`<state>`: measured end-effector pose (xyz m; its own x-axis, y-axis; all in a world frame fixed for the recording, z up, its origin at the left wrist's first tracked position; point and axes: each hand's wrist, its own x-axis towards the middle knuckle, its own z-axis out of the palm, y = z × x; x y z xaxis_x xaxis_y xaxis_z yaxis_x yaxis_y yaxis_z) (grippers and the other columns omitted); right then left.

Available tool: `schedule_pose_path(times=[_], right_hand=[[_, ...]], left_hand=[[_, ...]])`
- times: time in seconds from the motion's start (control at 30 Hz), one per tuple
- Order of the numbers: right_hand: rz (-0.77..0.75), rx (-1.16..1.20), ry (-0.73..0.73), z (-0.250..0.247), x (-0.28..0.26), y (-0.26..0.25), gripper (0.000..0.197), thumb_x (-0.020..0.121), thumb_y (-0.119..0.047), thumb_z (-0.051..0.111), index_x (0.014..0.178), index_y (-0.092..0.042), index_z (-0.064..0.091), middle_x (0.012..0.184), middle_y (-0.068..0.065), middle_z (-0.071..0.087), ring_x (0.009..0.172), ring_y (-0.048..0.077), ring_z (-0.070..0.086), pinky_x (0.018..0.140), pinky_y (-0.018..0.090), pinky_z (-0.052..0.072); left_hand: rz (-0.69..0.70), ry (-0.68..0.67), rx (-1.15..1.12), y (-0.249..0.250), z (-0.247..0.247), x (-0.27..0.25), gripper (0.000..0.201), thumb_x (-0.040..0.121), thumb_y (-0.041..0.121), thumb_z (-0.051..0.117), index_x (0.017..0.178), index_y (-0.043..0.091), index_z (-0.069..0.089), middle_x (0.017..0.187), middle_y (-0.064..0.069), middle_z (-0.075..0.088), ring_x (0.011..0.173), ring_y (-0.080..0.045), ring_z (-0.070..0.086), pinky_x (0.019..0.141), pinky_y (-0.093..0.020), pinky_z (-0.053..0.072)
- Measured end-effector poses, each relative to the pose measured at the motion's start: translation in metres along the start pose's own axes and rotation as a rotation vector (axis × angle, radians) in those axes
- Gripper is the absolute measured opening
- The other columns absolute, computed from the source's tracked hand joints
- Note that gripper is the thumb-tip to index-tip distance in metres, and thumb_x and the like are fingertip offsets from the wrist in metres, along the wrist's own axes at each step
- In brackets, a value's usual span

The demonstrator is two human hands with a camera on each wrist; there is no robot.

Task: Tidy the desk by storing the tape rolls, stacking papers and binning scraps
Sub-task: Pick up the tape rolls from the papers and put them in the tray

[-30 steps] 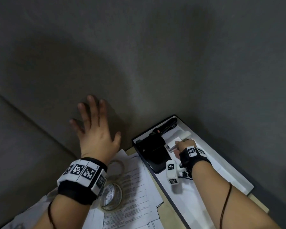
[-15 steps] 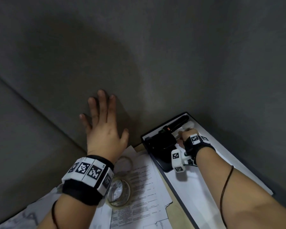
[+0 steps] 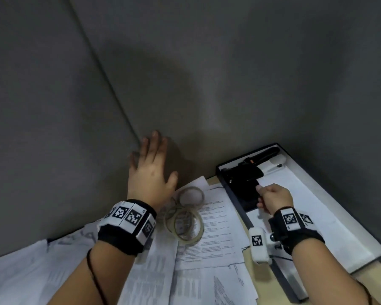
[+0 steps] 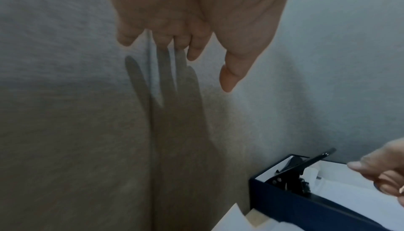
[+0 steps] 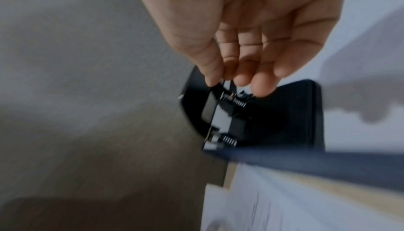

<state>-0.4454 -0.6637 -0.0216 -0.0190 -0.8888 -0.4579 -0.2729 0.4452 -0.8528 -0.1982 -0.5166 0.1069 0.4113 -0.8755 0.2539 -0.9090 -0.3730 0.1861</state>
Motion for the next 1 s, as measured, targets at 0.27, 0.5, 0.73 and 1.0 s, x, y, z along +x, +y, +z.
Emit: schedule_pose_path(times=[0.27,0.5,0.73,1.0], right_hand=[[-0.219,-0.275,-0.206,0.082,-0.088,0.005,0.020,0.084,-0.020,0.067,0.070,-0.010,0.057,0.061,0.010,0.058,0.059,0.029,0.059,0.061,0.038,0.055],[-0.600,-0.840,-0.481,0.173,-0.163,-0.001,0.012,0.085,-0.017,0.057,0.082,-0.024,0.066,0.084,0.004,0.069,0.085,0.025,0.064,0.069,0.026,0.047],[-0.944,-1.370,-0.854,0.237,-0.187,0.015,0.053,0.085,-0.009,0.051,0.134,-0.026,0.042,0.146,0.004,0.037,0.133,0.028,0.040,0.104,0.045,0.039],[-1.017,-1.567,-0.604,0.248,-0.185,0.017,0.041,0.087,-0.028,0.057,0.128,-0.024,0.050,0.154,0.013,0.010,0.140,0.038,0.014,0.108,0.051,0.029]], left_hand=[[-0.373,-0.231,-0.024,-0.071,-0.013,-0.075,0.047,0.089,0.038,0.052,0.134,0.030,0.046,0.121,-0.008,0.063,0.110,-0.031,0.059,0.095,-0.036,0.044],[-0.507,-0.443,-0.032,-0.131,0.004,-0.161,0.034,0.090,0.041,0.051,0.122,0.031,0.055,0.123,0.003,0.057,0.112,-0.017,0.057,0.089,-0.031,0.048],[-0.557,-0.429,-0.062,-0.152,0.008,-0.207,0.034,0.090,0.039,0.051,0.123,0.032,0.054,0.124,0.005,0.053,0.116,-0.017,0.049,0.086,-0.032,0.049],[-0.530,-0.320,-0.168,-0.164,-0.002,-0.233,0.032,0.088,0.038,0.053,0.118,0.031,0.059,0.122,0.009,0.055,0.112,-0.014,0.050,0.082,-0.028,0.048]])
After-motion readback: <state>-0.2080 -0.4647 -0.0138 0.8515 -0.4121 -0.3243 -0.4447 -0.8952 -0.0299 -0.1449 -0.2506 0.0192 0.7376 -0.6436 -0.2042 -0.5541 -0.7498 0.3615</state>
